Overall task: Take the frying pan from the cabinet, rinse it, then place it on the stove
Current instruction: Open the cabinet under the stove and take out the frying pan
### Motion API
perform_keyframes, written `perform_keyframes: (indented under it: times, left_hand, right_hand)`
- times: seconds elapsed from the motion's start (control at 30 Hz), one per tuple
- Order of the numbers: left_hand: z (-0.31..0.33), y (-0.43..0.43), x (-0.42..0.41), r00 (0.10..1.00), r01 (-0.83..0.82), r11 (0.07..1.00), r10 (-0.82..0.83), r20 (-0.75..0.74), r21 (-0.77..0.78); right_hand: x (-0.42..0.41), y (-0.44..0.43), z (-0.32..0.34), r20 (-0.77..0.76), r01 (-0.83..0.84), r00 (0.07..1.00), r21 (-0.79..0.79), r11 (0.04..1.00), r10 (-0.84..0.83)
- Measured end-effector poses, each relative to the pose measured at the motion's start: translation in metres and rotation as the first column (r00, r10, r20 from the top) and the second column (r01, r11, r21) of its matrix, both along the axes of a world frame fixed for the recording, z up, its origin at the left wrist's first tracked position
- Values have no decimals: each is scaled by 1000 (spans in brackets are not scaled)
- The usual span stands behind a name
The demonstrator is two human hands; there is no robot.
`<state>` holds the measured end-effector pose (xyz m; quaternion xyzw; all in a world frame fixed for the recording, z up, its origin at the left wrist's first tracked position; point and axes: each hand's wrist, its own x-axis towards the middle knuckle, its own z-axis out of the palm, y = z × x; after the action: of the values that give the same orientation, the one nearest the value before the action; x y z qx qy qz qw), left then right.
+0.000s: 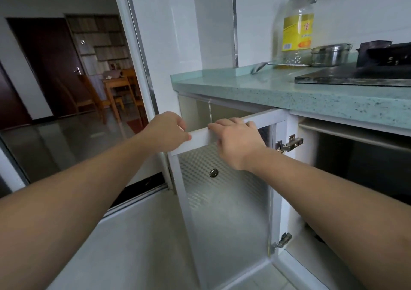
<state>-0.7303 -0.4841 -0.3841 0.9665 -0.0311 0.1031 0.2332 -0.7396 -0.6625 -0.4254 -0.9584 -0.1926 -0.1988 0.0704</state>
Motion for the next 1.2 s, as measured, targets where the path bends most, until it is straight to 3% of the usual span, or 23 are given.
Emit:
perform_keyframes:
  times: [0.23, 0.33, 0.47, 0.57, 0.77, 0.9, 1.0, 1.1, 1.2]
  left_hand:
    - [-7, -1, 8, 999, 16, 1000, -17, 35, 26]
    - [-14, -19, -1, 987, 79, 991, -94, 133, 113]
    - [-27, -81, -14, 889, 279, 954, -299, 346, 106]
    - [-45, -146, -18, 824, 468, 883, -449, 345, 31]
    - [-97, -262, -32, 704, 710, 691, -702, 105, -135]
    - [-113, -305, -42, 624, 765, 602, -780, 35, -227]
    - [-115, -319, -44, 584, 775, 552, -811, 16, -308]
    - [-115, -324, -42, 561, 762, 511, -828, 10, -398]
    - [-116, -325, -39, 525, 754, 444, -850, 37, -484]
  right_hand:
    - [8, 2, -1, -58, -27, 998, 41, 999, 29]
    - [-9, -15, -20, -7, -40, 999, 56, 998, 41]
    - [-37, -77, -48, -28, 100, 994, -51, 994, -101]
    - [-66, -138, -57, -93, 264, 953, -207, 942, -288]
    - [-139, -223, -57, -50, 461, 793, -602, 652, -607]
    - [-163, -234, -58, 19, 402, 711, -831, 384, -703]
    - [-160, -229, -61, 55, 352, 636, -908, 227, -769]
    - [-151, -226, -61, 89, 325, 570, -937, 125, -817]
    - [-148, -218, -65, 102, 349, 543, -930, 114, -834]
